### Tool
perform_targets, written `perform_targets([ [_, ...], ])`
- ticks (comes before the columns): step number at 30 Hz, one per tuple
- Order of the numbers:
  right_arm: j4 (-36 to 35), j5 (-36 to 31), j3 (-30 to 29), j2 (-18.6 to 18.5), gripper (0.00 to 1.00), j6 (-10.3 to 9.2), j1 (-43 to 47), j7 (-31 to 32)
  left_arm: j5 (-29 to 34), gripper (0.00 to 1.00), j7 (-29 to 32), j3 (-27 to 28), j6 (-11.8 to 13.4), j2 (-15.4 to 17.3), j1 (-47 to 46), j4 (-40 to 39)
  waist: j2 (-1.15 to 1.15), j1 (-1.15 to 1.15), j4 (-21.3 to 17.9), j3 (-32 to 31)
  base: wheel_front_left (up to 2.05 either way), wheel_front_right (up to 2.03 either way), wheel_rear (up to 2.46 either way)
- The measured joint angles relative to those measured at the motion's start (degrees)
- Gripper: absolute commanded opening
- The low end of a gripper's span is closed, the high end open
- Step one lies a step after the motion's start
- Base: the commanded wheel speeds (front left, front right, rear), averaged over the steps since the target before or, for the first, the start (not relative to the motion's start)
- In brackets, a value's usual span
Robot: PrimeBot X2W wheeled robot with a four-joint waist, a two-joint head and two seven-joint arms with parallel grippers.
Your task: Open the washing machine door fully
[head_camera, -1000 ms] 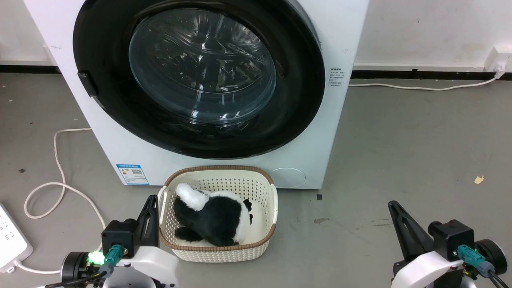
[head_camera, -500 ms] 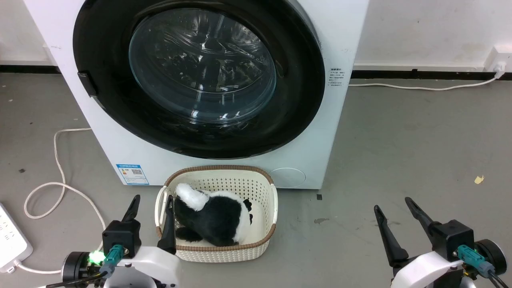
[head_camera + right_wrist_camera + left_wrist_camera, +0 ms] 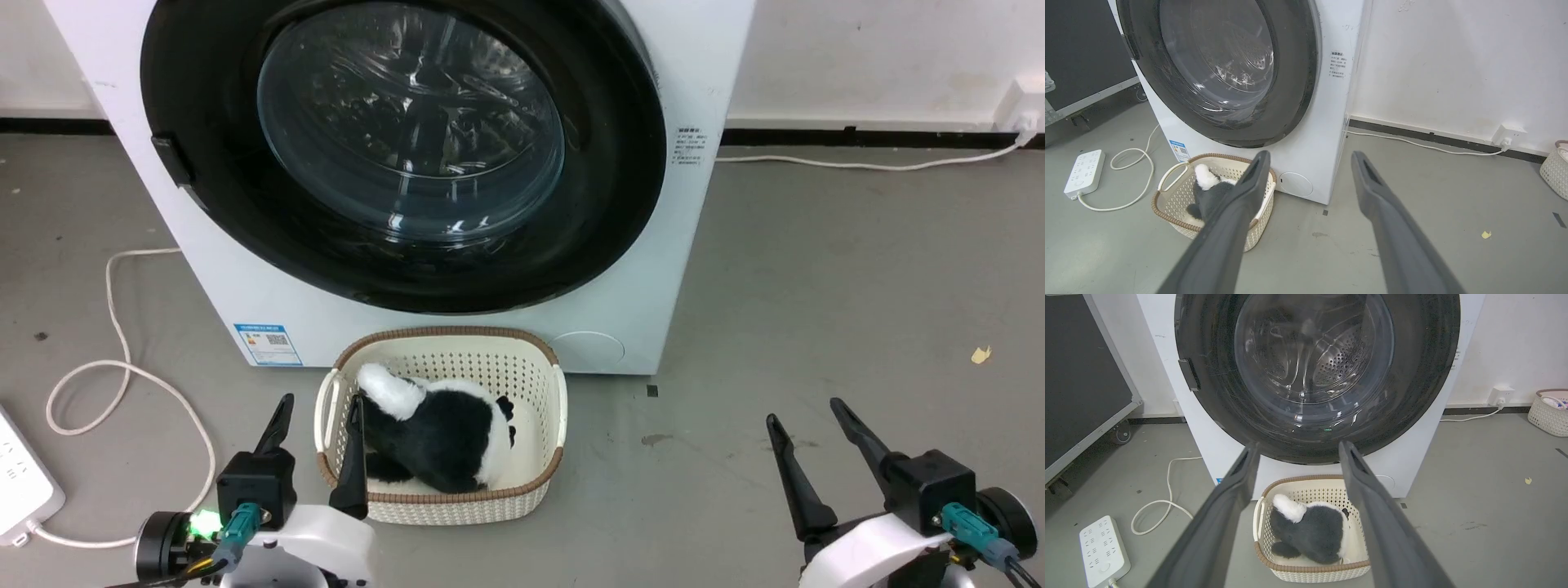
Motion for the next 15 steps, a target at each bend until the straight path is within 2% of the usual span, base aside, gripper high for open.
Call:
perform_targets([
  [15, -0.46, 2.90, 0.44, -2.88, 1.00, 0.00, -3.96, -1.08, -0.45, 1.00, -1.96, -1.85, 1.26, 0.00, -0.68, -0.20, 0.00, 0.00, 0.96, 2.99, 0.00, 0.00, 0.00],
])
